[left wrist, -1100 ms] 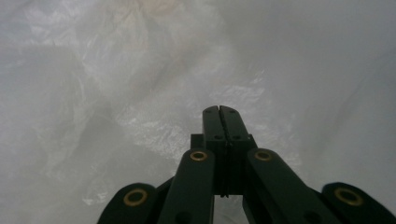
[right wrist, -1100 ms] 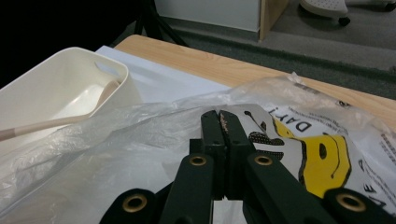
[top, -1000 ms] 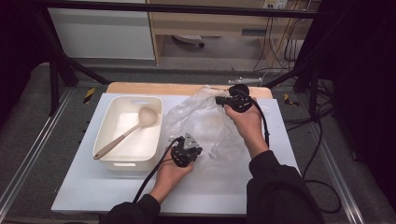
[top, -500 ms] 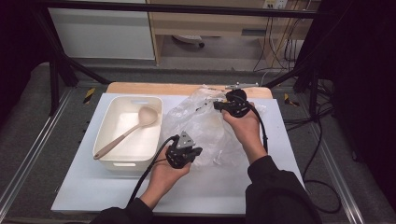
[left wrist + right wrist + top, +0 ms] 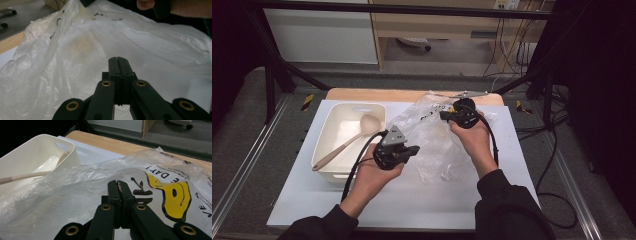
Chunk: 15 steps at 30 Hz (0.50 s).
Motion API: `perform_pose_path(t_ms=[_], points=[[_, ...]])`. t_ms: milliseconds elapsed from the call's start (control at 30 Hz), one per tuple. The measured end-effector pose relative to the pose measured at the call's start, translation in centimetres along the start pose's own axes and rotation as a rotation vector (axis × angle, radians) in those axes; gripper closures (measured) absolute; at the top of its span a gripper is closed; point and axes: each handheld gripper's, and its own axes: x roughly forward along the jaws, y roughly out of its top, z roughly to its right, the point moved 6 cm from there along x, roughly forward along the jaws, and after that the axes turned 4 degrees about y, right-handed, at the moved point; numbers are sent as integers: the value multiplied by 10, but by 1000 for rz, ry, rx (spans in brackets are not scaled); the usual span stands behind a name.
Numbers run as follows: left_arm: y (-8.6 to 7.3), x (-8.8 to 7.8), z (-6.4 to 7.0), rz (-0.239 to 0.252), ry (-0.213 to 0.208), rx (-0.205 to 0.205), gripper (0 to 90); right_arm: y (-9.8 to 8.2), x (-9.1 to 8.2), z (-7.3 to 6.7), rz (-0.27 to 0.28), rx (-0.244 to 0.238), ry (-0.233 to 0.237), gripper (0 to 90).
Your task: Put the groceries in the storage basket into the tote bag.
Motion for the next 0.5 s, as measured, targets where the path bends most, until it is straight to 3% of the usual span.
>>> perform_pose_path(t_ms=[200,367,500], points=[[11,-19,-27,3,52,3,900,-5,0,-3,-6,-4,10,900],[11,-31,-48,-5,100,13,900,-8,1,-4,-10,-4,15,900],[6,-38,-63,10,144,-2,718,-9,0,-4,-9,-10,22,900]])
